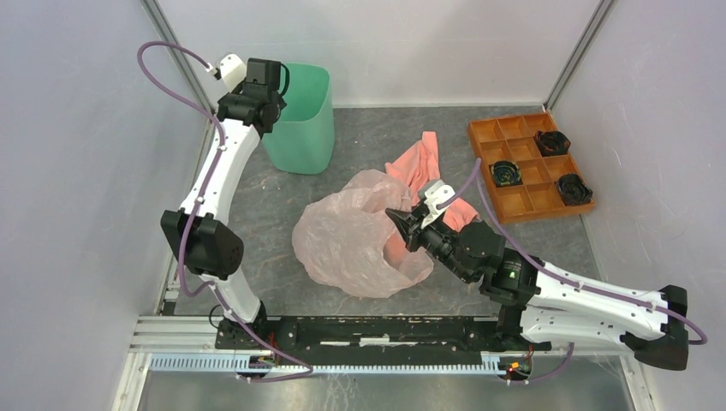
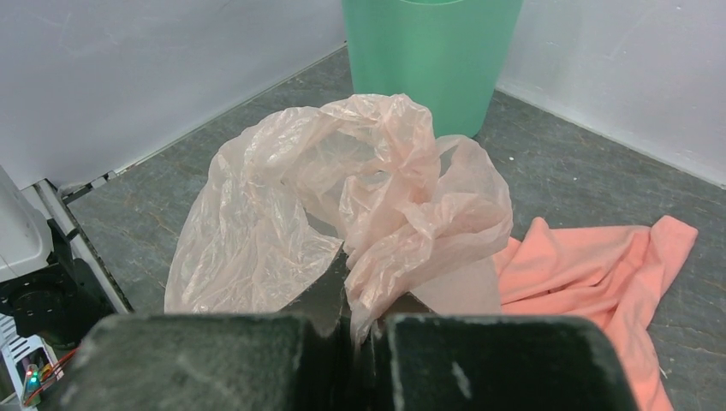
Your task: Put the trash bags into the trash bin
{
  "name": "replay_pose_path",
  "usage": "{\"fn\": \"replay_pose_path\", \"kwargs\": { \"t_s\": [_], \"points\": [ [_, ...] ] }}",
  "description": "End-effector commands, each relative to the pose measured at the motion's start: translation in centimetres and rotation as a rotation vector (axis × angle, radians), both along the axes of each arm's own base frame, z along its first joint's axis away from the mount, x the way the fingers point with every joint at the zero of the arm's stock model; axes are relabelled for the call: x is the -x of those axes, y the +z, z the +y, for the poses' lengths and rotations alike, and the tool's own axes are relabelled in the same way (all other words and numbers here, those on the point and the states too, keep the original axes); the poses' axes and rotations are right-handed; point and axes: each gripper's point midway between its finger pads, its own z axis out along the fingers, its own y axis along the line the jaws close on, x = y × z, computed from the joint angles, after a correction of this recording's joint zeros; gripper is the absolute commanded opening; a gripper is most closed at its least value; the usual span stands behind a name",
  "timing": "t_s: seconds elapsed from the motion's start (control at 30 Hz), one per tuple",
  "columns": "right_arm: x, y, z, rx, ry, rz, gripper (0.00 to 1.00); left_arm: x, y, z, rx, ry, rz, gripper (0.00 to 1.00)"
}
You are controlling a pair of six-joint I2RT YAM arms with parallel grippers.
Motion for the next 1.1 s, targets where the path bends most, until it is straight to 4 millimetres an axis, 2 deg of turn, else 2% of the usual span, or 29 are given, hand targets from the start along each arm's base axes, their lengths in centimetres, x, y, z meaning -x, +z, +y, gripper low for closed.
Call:
{"fn": "replay_pose_path", "kwargs": {
  "t_s": [0.0,0.07,0.33,0.4,0.57,0.73,0.9,1.07],
  "points": [
    [-0.2,0.9,-0.6,-0.03,-0.02,-0.02,0.01,0.6,-0.3,1.0,0.095,0.141,-0.029,0.76],
    [-0.1,0.8,-0.6,-0.033,-0.017,-0.015,0.01,0.3,-1.1,1.0,0.113,0.156,-0.015,0.73],
    [0.3,1.4,-1.3,-0.073,-0.011,-0.007,0.01,-1.2,-3.6,0.6,0.142,0.143,0.051,0.49],
    [0.5,1.8,-1.4,-0.091,-0.005,-0.015,0.01,-1.1,-3.8,0.7,0.137,0.143,0.058,0.44],
    [0.9,2.5,-1.8,-0.129,0.012,-0.035,0.01,-0.1,-2.7,1.2,0.1,0.129,0.056,0.36],
    [0.8,3.4,-2.1,-0.131,0.001,-0.059,0.01,2.4,-1.6,1.7,0.044,0.071,0.082,0.23],
    [0.7,5.3,-2.6,-0.139,-0.01,-0.104,0.01,6.8,-1.4,2.7,0.002,0.031,0.095,0.13],
    [0.5,9.0,-4.0,-0.181,-0.051,-0.16,0.01,11.7,-0.6,2.2,0.002,-0.103,0.06,0.05]
  ]
}}
